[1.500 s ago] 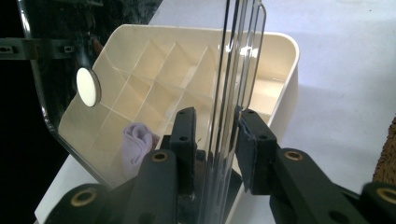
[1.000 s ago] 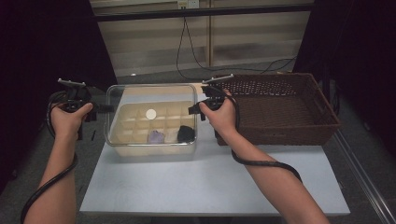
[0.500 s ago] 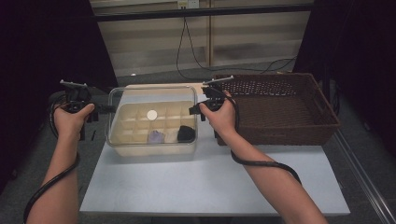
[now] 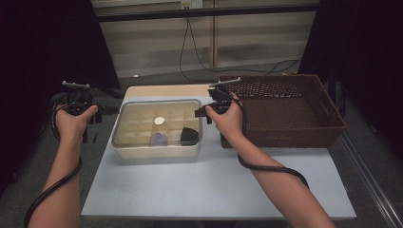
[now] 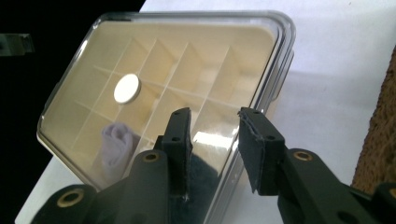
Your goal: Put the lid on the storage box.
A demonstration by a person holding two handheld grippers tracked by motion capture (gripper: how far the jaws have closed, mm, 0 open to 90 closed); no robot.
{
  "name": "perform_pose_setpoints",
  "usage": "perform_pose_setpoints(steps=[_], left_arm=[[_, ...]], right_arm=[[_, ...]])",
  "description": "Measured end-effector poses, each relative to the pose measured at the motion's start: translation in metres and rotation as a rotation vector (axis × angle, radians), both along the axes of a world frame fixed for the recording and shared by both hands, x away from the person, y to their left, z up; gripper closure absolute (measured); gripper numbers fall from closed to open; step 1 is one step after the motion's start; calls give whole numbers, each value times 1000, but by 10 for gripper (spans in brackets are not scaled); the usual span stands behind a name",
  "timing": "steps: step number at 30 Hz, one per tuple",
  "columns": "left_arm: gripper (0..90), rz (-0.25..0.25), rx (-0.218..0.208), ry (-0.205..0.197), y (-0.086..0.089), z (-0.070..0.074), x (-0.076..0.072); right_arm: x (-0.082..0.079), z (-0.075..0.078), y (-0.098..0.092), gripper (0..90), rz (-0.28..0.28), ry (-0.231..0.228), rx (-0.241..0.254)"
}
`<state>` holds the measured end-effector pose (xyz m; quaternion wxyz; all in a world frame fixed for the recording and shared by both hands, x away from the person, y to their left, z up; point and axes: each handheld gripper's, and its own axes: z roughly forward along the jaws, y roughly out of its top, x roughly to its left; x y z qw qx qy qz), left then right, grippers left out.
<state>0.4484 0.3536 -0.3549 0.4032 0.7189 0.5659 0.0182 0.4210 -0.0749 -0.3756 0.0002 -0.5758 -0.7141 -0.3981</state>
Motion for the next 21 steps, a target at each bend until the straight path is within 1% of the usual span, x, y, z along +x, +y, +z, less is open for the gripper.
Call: perform_pose_setpoints(steps=[1,4,8,9,12,13,14,16,18,21], left_arm=[[575,-11,9,1,0,-1,-1],[576,-13,-2,3,-2,-3,-4],[574,-17,1,9,-3,-6,-8],[572,-20,6,7,-3,-7,-8],[572,-22,3,9,-4,-8,-9],[572,-20,4,11,-6,-8,-10],[572,-29,8,11,-6,-8,-11],[569,-30,9,12,-6,-9,-11],[568,-27,2,15,-7,-9,-13],[565,-32,6,16,-6,-10,-15]], right_arm=[[-3,-1,1,655,14,15,-6],[-7,-4,2,654,23,13,-12],[-11,-6,-1,654,19,16,-4],[-14,-7,-2,655,19,15,-3],[-17,-9,-2,653,21,17,-5],[-18,-9,-2,653,21,26,-4],[-19,-9,-2,653,23,22,-4],[-20,-9,-1,653,23,18,-4],[-23,-11,-1,651,31,23,-1],[-25,-12,-1,651,30,29,1]])
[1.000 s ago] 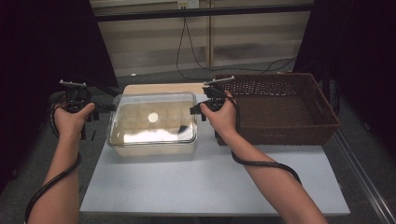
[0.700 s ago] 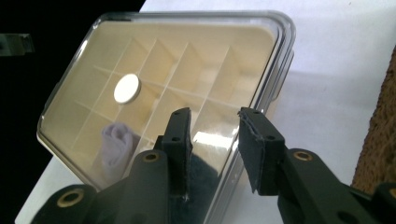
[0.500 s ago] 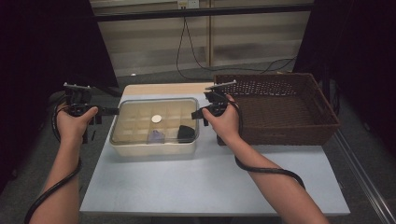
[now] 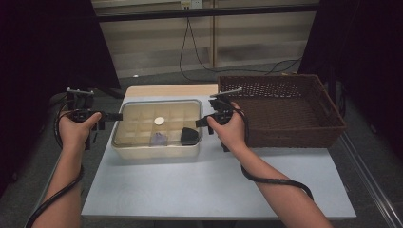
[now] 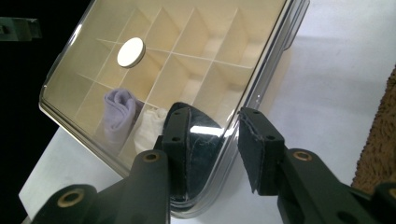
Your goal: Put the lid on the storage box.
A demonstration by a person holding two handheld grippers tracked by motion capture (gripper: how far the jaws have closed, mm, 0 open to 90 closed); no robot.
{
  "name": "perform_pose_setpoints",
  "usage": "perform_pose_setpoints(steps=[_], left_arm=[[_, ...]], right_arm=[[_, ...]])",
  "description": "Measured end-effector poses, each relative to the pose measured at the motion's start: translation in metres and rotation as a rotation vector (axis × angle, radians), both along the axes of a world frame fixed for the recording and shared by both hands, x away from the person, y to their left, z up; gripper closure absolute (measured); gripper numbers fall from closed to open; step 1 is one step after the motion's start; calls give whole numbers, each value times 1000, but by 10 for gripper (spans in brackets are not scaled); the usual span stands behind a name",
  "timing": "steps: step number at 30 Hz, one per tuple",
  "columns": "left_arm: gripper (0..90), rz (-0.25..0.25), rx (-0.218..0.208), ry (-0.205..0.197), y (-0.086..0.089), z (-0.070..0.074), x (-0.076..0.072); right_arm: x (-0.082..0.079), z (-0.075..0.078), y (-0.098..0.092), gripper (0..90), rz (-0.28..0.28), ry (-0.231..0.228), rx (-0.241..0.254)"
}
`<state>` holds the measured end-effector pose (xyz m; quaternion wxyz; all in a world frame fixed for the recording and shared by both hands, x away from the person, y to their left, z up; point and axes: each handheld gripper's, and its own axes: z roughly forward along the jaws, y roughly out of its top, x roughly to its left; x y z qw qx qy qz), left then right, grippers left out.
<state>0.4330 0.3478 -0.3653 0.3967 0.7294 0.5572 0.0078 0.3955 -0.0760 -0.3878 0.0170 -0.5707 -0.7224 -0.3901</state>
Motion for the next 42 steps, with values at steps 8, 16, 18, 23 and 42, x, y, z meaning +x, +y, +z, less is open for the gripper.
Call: perform_pose_setpoints(steps=[8,16,18,23,42], left_arm=[[556,-3,2,3,-1,-2,-4],[544,-7,5,15,-4,-3,-7],[546,-13,14,18,-4,-4,-8],[539,-5,17,24,-3,-6,-11],[471,51,41,66,13,-28,-15]], right_arm=[[-6,-1,-3,649,1,-4,15],[-11,-1,-1,651,17,5,5],[-14,-1,1,651,23,5,2],[-19,-3,0,651,24,16,4],[-29,-12,3,654,35,39,-23]])
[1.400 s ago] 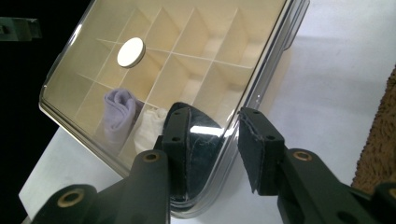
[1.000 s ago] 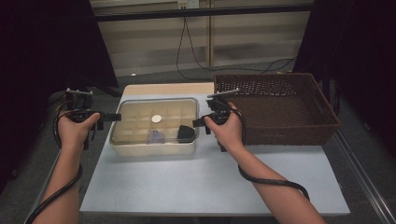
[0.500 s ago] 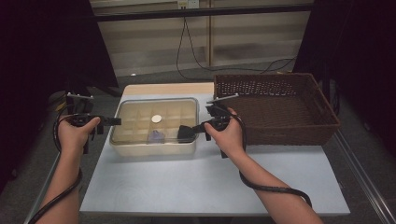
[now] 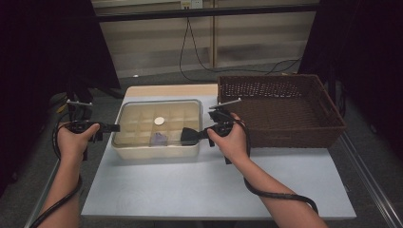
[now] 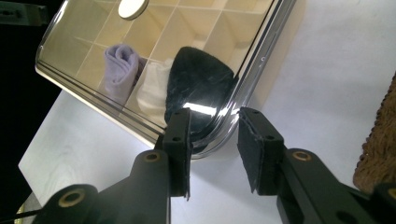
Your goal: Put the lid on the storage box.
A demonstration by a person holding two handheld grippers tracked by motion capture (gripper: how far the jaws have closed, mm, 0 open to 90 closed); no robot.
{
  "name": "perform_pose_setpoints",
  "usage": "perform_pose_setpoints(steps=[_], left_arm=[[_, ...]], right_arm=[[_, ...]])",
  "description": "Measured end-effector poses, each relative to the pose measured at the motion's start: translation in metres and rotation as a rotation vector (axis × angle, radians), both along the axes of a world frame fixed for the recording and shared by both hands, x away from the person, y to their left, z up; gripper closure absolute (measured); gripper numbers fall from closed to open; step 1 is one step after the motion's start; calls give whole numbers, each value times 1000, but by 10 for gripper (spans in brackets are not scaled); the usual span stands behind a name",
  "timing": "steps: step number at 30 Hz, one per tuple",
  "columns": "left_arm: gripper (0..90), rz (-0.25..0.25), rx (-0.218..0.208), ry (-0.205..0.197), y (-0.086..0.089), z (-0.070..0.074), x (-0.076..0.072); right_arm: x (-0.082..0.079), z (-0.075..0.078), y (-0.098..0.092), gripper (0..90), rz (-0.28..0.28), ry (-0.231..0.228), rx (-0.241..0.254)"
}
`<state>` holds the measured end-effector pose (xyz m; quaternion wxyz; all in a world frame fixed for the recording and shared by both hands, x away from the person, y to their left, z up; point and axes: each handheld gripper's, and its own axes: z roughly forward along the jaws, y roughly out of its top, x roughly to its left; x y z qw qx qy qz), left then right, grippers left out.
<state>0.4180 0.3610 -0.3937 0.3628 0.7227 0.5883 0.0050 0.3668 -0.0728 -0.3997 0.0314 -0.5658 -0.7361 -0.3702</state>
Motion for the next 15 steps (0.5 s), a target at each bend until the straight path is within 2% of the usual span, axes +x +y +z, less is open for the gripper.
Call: perform_pose_setpoints(steps=[4,8,10,15], left_arm=[[459,11,-14,10,-1,-6,3],[498,-5,-14,17,-4,-9,4],[546,-3,-2,33,-5,-10,4],[596,6,-10,34,-3,-9,3]], right_arm=[[-1,-1,-1,651,1,5,-7],[-2,-2,1,636,7,10,-14],[-2,-3,1,635,4,19,-12],[-1,-5,0,636,6,27,2]])
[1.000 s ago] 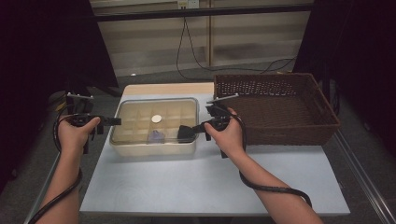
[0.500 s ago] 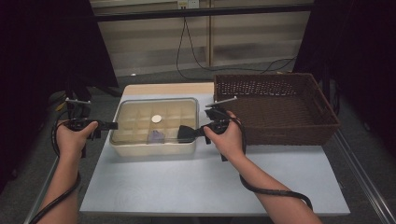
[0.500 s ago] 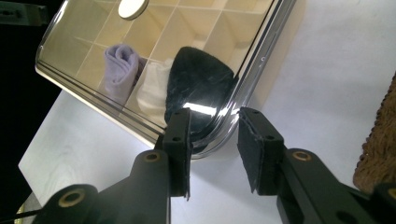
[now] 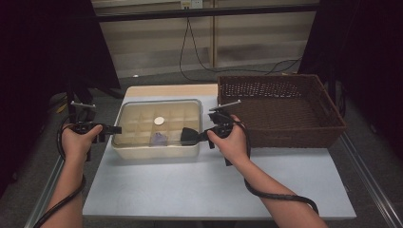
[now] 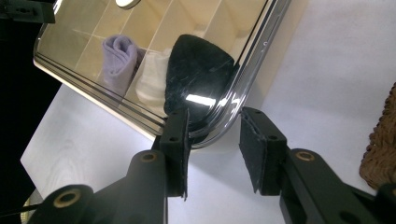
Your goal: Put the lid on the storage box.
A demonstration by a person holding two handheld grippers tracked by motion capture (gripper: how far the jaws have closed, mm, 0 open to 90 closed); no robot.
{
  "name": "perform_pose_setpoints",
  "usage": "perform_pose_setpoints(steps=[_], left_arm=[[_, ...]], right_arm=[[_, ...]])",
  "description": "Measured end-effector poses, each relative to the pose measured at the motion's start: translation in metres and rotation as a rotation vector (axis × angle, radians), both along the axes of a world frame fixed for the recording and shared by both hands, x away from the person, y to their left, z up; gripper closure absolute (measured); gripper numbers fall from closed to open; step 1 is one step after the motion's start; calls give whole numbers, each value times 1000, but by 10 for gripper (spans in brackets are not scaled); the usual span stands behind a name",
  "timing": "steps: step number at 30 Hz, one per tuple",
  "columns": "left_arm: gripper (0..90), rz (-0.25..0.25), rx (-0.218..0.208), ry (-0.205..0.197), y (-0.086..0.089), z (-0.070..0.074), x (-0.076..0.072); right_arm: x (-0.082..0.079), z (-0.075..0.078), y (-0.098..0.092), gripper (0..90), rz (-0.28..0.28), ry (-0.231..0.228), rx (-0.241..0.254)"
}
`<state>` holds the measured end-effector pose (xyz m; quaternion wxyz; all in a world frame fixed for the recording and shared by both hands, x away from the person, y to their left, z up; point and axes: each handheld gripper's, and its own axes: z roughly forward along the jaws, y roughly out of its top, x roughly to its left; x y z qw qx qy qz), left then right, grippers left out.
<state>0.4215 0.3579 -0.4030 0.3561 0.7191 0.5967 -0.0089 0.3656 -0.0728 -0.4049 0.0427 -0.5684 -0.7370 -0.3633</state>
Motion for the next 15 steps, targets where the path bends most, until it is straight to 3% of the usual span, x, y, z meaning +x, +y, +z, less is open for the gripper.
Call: perform_pose_setpoints(steps=[15], left_arm=[[610,13,-6,2,5,1,-5]], right_arm=[[-2,-1,1,641,17,30,25]])
